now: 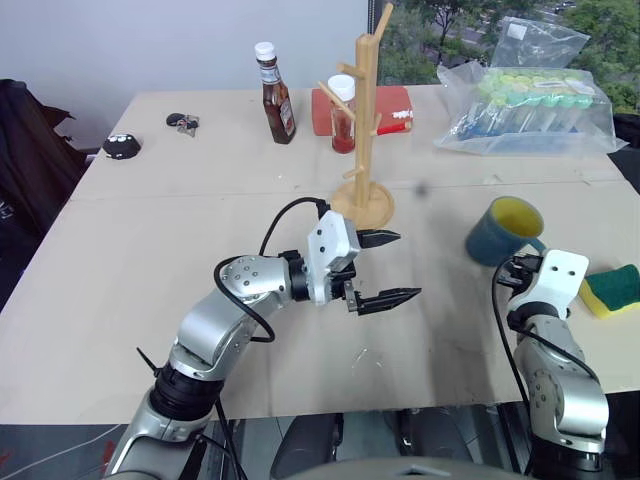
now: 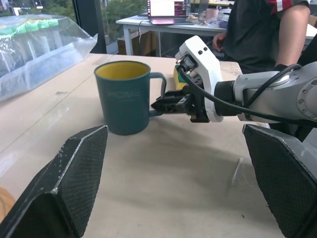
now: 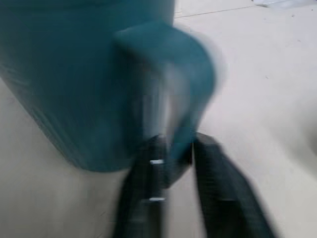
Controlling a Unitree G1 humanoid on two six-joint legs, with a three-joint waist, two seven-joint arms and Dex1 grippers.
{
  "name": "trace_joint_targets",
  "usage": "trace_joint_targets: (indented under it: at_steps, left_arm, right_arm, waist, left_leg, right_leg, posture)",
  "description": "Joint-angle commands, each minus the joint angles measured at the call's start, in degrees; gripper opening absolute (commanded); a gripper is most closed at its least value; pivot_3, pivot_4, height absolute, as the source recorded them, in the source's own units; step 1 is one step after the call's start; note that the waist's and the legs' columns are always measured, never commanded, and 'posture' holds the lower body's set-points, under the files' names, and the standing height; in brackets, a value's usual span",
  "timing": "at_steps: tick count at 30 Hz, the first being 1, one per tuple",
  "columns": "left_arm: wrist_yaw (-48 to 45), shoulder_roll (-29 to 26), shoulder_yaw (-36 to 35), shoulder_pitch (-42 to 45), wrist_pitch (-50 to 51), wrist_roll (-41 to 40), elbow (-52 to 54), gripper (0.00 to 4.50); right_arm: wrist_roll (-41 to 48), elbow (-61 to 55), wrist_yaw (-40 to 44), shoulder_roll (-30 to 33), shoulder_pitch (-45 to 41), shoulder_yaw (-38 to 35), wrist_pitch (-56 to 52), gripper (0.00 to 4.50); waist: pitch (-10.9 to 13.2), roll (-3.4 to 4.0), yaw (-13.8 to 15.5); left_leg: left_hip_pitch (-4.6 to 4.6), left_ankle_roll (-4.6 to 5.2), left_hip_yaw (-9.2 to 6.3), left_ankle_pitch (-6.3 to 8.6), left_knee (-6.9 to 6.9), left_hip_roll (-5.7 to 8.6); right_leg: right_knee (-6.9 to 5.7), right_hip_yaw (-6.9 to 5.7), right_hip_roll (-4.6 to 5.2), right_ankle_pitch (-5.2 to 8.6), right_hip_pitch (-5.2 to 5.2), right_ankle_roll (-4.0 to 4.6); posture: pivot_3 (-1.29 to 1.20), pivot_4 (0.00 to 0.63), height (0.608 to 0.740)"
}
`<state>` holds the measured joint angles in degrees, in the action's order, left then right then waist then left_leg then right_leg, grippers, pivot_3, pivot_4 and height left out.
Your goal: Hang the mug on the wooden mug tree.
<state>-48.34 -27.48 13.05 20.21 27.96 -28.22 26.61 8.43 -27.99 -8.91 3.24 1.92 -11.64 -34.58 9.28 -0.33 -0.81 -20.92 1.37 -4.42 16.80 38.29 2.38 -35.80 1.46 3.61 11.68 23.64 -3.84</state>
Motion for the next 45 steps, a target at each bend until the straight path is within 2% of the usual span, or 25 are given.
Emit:
trace_joint_targets:
  at_steps: [1, 8, 11, 15, 18, 21, 23, 26, 27, 28, 33, 37, 41, 45]
  left_arm:
    - [0.5, -0.1, -0.8, -0.1, -0.4, -0.3, 3.1, 4.5]
    - [1.2, -0.1, -0.6, -1.3, -0.6, -0.1, 3.6, 4.5]
    - [1.5, -0.3, -0.7, -2.3, -0.7, 0.1, 4.0, 4.5]
    - [3.1, 0.1, -2.3, -5.3, -2.1, 0.3, 4.1, 4.5]
    - [7.8, 3.0, -4.0, -6.6, -4.2, 1.8, 4.0, 4.5]
    - [12.2, 7.9, -6.1, -7.7, -4.1, -1.3, 6.0, 4.5]
    - [14.1, 10.5, -7.4, -8.2, -4.8, -2.9, 6.7, 4.5]
    - [16.9, 13.3, -8.2, -8.1, -6.5, -2.0, 7.3, 4.5]
    - [18.1, 14.2, -8.2, -8.2, -7.1, -1.3, 7.9, 4.5]
    - [19.5, 15.1, -8.2, -8.4, -7.3, -1.4, 8.5, 4.5]
    - [23.8, 17.7, -7.5, -10.9, -6.7, -2.0, 12.4, 4.5]
    - [26.1, 18.4, -6.6, -11.6, -8.5, 0.7, 13.1, 4.5]
    - [27.2, 18.1, -6.2, -11.5, -9.8, 3.2, 12.9, 4.5]
    - [28.8, 16.9, -5.9, -12.1, -12.7, 8.6, 12.6, 4.5]
  right_arm:
    - [0.1, -0.5, 0.8, 0.3, -1.1, -0.9, 1.3, 0.05]
    - [-0.3, 0.5, 2.7, 2.5, -2.4, -1.9, 2.0, 0.05]
    - [0.5, 0.6, 6.8, 5.6, -3.1, -1.5, 3.6, 0.05]
    - [5.6, 2.0, 18.8, 14.9, -6.8, -3.3, 5.2, 0.05]
    - [10.2, 3.9, 28.5, 22.5, -10.9, -4.5, 5.6, 0.05]
    - [13.9, 7.9, 42.9, 32.9, -16.9, -3.2, 7.4, 0.05]
    - [14.2, 14.1, 53.4, 39.6, -24.3, -0.4, 10.2, 0.05]
    - [11.2, 28.7, 65.1, 44.4, -39.2, 6.3, 15.9, 0.05]
    - [9.8, 34.1, 69.0, 44.9, -44.4, 8.7, 18.3, 0.05]
    - [8.4, 38.3, 72.3, 45.2, -48.2, 10.6, 20.2, 0.05]
    - [1.5, 58.6, 85.4, 43.6, -64.9, 19.2, 30.1, 0.05]
    - [-2.9, 71.4, 89.1, 40.0, -75.8, 22.2, 36.5, 0.05]
    - [-5.5, 78.4, 91.2, 37.8, -80.5, 23.1, 40.8, 0.05]
    - [-8.0, 84.3, 92.3, 34.3, -84.7, 24.1, 44.6, 0.05]
  waist:
    - [0.0, 0.0, 0.0]
    - [0.0, 0.01, 0.0]
    - [0.0, 0.01, 0.0]
    - [0.0, 0.03, -0.2]
    - [0.0, 0.02, 0.0]
    - [0.1, 0.0, 0.0]
    - [0.1, -0.01, -0.1]
    - [0.4, -0.01, -0.5]
    - [0.2, -0.4, -0.1]
    - [0.2, -0.36, -0.2]
    - [0.4, -0.19, 0.1]
    - [0.4, -0.18, 0.2]
    - [0.4, -0.17, 0.3]
    - [0.4, -0.17, 0.2]
  left_leg:
    - [0.0, 0.0, 0.01, 0.0, 0.0, 0.0]
    - [0.0, 0.01, 0.01, 0.0, 0.0, 0.0]
    - [0.0, 0.01, 0.01, 0.0, 0.0, 0.0]
    - [0.02, 0.21, 0.1, 0.12, 0.01, 0.01]
    - [0.03, 0.24, 0.06, 0.13, 0.02, 0.0]
    - [0.02, 0.26, 0.04, 0.14, 0.02, 0.0]
    - [0.01, 0.26, 0.07, 0.14, 0.04, 0.01]
    - [0.06, 0.32, 0.24, 0.16, 0.08, 0.08]
    - [0.06, 0.32, 0.23, 0.16, 0.08, 0.08]
    - [0.08, 0.25, -0.03, 0.17, 0.09, -0.14]
    - [-0.06, 0.01, 0.23, 0.02, 0.03, -0.08]
    - [-0.4, -0.02, 0.11, 0.02, -0.03, -0.06]
    - [-1.0, -0.04, 0.06, 0.0, 0.06, 0.05]
    - [-1.07, -0.04, 0.06, 0.0, 0.02, 0.15]
  right_leg:
    - [0.0, 0.01, 0.0, 0.0, 0.0, 0.0]
    - [0.0, 0.01, 0.0, 0.0, 0.0, 0.0]
    - [0.0, 0.01, 0.0, 0.0, 0.0, 0.0]
    - [0.01, 0.06, 0.01, -0.01, 0.0, -0.01]
    - [0.01, 0.03, 0.01, -0.01, -0.02, -0.01]
    - [0.01, -0.01, 0.01, -0.01, -0.04, -0.01]
    - [0.01, 0.01, 0.04, -0.02, -0.05, -0.01]
    - [0.06, 0.08, 0.13, -0.06, -0.08, -0.01]
    - [0.06, 0.07, 0.13, -0.06, -0.08, -0.01]
    - [0.02, -0.24, -0.08, -0.01, -0.16, 0.08]
    - [0.15, 0.01, 0.09, -0.09, 0.05, 0.13]
    - [0.26, -0.12, 0.18, -0.09, 0.33, 0.13]
    - [0.12, -0.15, 0.33, -0.12, 0.95, 0.13]
    - [0.1, -0.13, 0.38, -0.11, 1.07, 0.13]
  posture:
    - [0.0, 0.15, 0.74]
    - [0.0, 0.15, 0.74]
    - [0.0, 0.15, 0.74]
    - [0.0, 0.15, 0.74]
    - [0.0, 0.15, 0.74]
    - [0.0, 0.15, 0.74]
    - [0.0, 0.15, 0.74]
    - [0.0, 0.15, 0.74]
    - [0.0, 0.15, 0.74]
    - [0.0, 0.15, 0.74]
    - [0.0, 0.15, 0.74]
    - [0.0, 0.15, 0.74]
    - [0.0, 0.15, 0.74]
    - [0.0, 0.15, 0.74]
